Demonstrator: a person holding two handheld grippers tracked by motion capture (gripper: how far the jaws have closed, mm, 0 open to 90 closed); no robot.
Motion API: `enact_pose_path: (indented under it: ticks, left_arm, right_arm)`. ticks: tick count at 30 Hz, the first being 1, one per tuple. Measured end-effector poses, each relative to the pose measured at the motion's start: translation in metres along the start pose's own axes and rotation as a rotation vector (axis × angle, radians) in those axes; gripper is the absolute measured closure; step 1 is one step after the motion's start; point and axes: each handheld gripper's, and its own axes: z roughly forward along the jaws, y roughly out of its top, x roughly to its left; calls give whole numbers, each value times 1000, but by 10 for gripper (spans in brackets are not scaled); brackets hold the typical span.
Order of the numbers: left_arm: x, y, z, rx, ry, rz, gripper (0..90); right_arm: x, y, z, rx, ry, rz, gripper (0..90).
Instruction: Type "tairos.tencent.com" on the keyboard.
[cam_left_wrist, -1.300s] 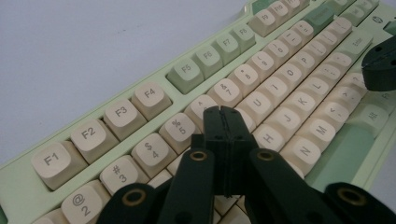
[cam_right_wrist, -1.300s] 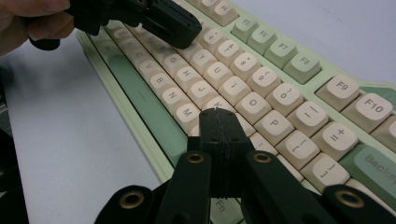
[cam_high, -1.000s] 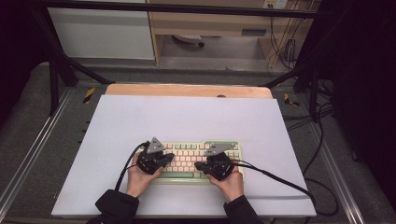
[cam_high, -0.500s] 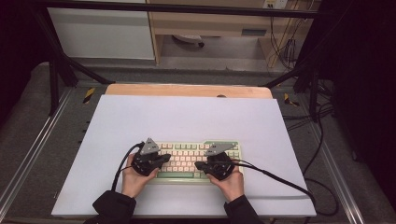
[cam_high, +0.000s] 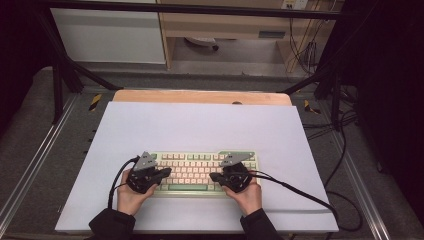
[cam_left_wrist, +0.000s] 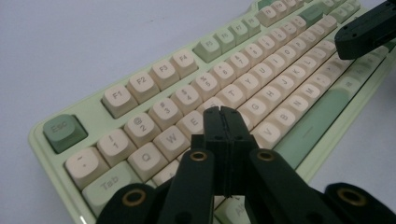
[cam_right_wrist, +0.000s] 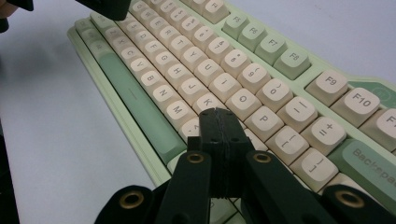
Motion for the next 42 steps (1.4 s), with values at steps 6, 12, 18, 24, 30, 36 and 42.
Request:
enact_pose_path:
  ticks: [6, 12, 18, 24, 30, 36, 42]
  left_arm:
    - [4, -10, -10, 1, 4, -12, 900]
    - [5, -15, -12, 3, 0, -19, 900]
    - [5, -17, -11, 8, 0, -20, 900]
    - [7, -17, -11, 9, 0, -23, 900]
    - [7, -17, -11, 6, 3, -26, 900]
    - [7, -17, -12, 5, 2, -25, 900]
    - [5, -15, -11, 5, -3, -21, 900]
  right_arm:
    - [-2, -2, 2, 5, -1, 0, 900]
    - [-2, -4, 6, 19, 1, 1, 900]
    - [-2, -5, 6, 18, 4, -2, 900]
    - [-1, -6, 8, 22, 7, -1, 900]
    - [-1, -7, 9, 30, 6, -6, 900]
    - [0, -7, 9, 31, 1, -8, 900]
    - [-1, -5, 1, 14, 1, -11, 900]
